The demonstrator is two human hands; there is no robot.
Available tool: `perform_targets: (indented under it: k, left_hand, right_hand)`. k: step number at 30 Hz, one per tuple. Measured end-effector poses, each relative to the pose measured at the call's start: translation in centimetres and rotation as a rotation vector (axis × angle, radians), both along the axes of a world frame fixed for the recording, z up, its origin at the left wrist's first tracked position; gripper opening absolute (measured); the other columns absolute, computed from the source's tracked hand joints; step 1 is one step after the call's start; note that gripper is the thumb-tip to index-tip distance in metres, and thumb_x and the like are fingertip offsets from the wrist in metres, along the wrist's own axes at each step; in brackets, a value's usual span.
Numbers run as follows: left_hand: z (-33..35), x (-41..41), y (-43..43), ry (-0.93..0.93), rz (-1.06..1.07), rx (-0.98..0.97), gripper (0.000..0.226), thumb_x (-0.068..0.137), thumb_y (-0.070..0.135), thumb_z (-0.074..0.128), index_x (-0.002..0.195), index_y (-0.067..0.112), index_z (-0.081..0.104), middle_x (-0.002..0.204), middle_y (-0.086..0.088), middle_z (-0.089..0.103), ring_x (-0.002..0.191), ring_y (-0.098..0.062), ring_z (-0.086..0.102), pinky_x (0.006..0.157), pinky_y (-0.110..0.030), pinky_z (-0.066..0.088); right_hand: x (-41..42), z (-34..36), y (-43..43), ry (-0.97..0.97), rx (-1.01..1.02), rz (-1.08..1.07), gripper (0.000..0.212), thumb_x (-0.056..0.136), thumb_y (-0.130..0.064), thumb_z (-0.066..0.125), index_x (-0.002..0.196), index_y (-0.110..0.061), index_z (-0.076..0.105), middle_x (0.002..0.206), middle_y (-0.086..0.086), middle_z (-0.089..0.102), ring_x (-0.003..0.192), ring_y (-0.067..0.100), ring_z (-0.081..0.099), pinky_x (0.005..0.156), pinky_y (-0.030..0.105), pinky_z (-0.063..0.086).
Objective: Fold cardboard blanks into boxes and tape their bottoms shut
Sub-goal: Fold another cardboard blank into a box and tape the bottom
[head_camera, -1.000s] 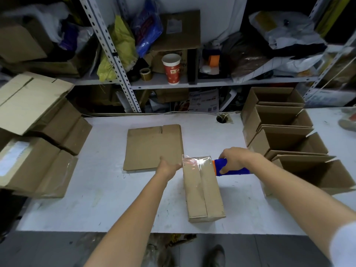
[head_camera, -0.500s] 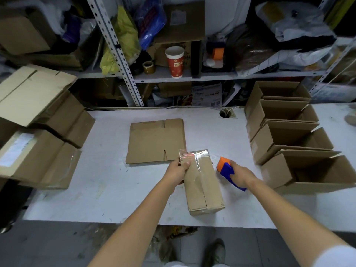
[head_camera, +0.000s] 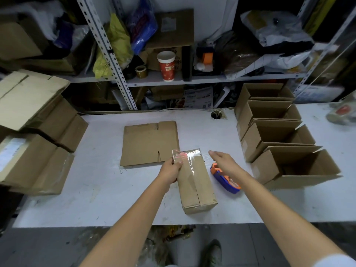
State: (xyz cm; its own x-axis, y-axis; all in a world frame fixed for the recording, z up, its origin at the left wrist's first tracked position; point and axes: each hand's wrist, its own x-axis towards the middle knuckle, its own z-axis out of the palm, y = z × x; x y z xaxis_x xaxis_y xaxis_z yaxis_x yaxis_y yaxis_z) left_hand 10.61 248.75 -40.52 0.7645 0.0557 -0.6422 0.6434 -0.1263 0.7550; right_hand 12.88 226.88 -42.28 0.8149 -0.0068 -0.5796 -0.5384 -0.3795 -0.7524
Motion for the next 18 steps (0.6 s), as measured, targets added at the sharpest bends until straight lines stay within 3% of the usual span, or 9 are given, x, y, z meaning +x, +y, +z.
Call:
perform_targets:
  k: [2, 4, 7, 11, 14, 18]
  left_hand:
    - [0.5, -0.3, -0.2, -0.035, -0.024, 0.001, 0.025, 0.102, 0.018, 0.048, 0.122, 0.025, 0.063, 0.112, 0.0, 0.07, 0.097, -0.015, 0.065, 0.076, -0.031, 0.057]
    - [1.3, -0.3, -0.1, -0.11, -0.04, 0.059, 0.025, 0.098, 0.02, 0.051, 0.118, 0.025, 0.065, 0.108, 0.002, 0.07, 0.099, -0.017, 0.065, 0.088, -0.038, 0.057]
    - [3.2, 0.1, 0.6, -0.218, -0.012, 0.062, 0.024, 0.097, 0.023, 0.053, 0.114, 0.032, 0.066, 0.107, 0.008, 0.072, 0.099, -0.013, 0.068, 0.086, -0.034, 0.057]
    - [5.8, 1.3, 1.0, -0.274, 0.018, 0.037, 0.023, 0.092, 0.046, 0.06, 0.111, 0.036, 0.068, 0.102, 0.013, 0.075, 0.095, -0.013, 0.072, 0.087, -0.041, 0.059]
    - [6.4, 2.0, 1.2, -0.248, 0.07, 0.072, 0.049, 0.078, 0.07, 0.06, 0.11, 0.033, 0.067, 0.105, 0.007, 0.074, 0.099, -0.02, 0.07, 0.089, -0.047, 0.057]
    - [6.6, 2.1, 2.0, -0.271, 0.111, 0.054, 0.027, 0.09, 0.055, 0.061, 0.101, 0.032, 0.07, 0.1, 0.006, 0.075, 0.096, -0.021, 0.07, 0.089, -0.048, 0.057]
  right_hand:
    - [-0.4, 1.5, 2.6, -0.035, 0.06, 0.12, 0.042, 0.1, -0.049, 0.048, 0.128, -0.022, 0.061, 0.127, 0.002, 0.065, 0.113, 0.018, 0.062, 0.1, 0.04, 0.051]
    - [-0.7, 2.1, 4.5, -0.202, 0.008, 0.189, 0.029, 0.099, -0.036, 0.049, 0.121, -0.025, 0.065, 0.119, -0.004, 0.068, 0.109, 0.015, 0.063, 0.098, 0.039, 0.052]
    - [-0.7, 3.1, 5.1, -0.349, 0.054, 0.131, 0.026, 0.094, -0.027, 0.058, 0.118, -0.035, 0.065, 0.116, -0.014, 0.069, 0.112, 0.01, 0.063, 0.098, 0.036, 0.052]
    - [-0.8, 5.2, 5.5, -0.469, 0.111, 0.102, 0.036, 0.094, -0.024, 0.063, 0.126, -0.04, 0.059, 0.122, -0.023, 0.065, 0.112, -0.001, 0.062, 0.099, 0.03, 0.052]
    - [-0.6, 5.7, 5.9, -0.51, 0.101, 0.109, 0.049, 0.094, -0.026, 0.065, 0.141, -0.033, 0.051, 0.134, -0.02, 0.06, 0.124, -0.002, 0.054, 0.107, 0.032, 0.047]
    - [-1.4, 6.6, 6.5, -0.479, 0.136, 0.081, 0.063, 0.096, -0.022, 0.065, 0.152, -0.029, 0.037, 0.141, -0.02, 0.049, 0.13, 0.003, 0.048, 0.109, 0.029, 0.043]
